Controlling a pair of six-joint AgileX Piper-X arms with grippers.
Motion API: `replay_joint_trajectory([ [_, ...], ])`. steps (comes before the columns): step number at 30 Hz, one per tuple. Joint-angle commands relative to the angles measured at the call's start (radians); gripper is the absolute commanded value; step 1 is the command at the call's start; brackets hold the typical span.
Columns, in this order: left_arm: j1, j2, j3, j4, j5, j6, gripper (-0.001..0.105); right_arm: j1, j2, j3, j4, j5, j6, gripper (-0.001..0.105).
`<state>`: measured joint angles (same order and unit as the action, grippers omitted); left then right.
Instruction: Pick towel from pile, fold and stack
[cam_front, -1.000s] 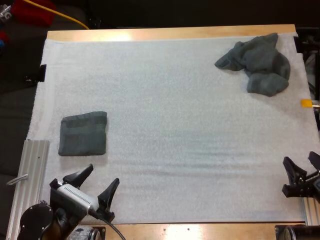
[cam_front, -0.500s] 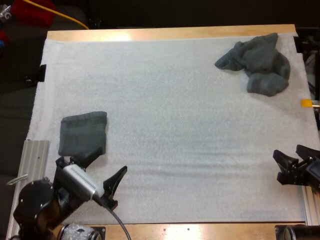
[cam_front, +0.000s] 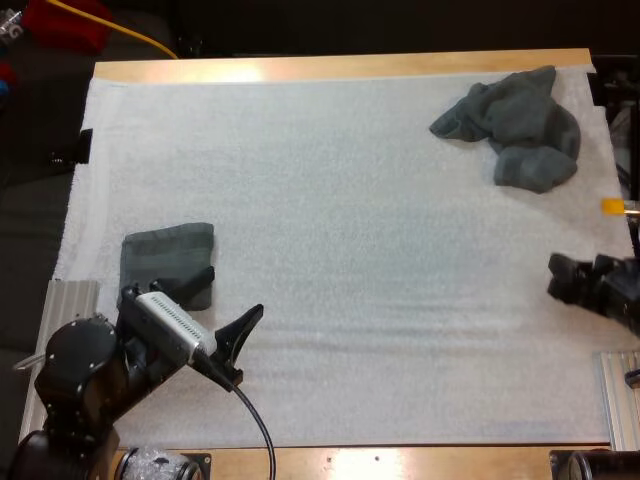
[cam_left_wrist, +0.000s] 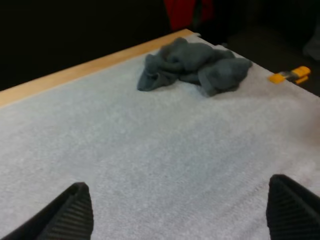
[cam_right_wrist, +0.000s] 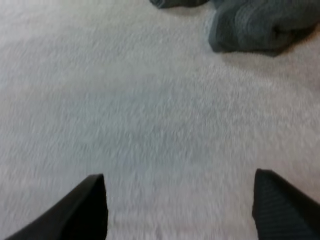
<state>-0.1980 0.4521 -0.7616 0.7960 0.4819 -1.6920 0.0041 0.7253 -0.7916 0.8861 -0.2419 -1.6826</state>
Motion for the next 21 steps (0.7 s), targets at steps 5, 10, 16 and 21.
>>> replay_joint_trajectory([
  [5,-0.004,0.001,-0.008,-0.017,0.017,-0.001,0.069,-0.001,0.125,-0.012,-0.12,0.002,0.081,0.061],
  [10,-0.004,0.001,-0.008,-0.016,0.017,-0.001,0.069,-0.001,0.262,-0.012,-0.229,0.024,0.185,0.061],
  [16,-0.004,0.001,-0.008,-0.016,0.017,-0.001,0.069,-0.001,0.391,-0.012,-0.334,0.093,0.265,0.061],
  [21,-0.004,0.001,-0.008,-0.009,0.017,-0.003,0.069,-0.001,0.479,-0.012,-0.401,0.126,0.274,0.061],
])
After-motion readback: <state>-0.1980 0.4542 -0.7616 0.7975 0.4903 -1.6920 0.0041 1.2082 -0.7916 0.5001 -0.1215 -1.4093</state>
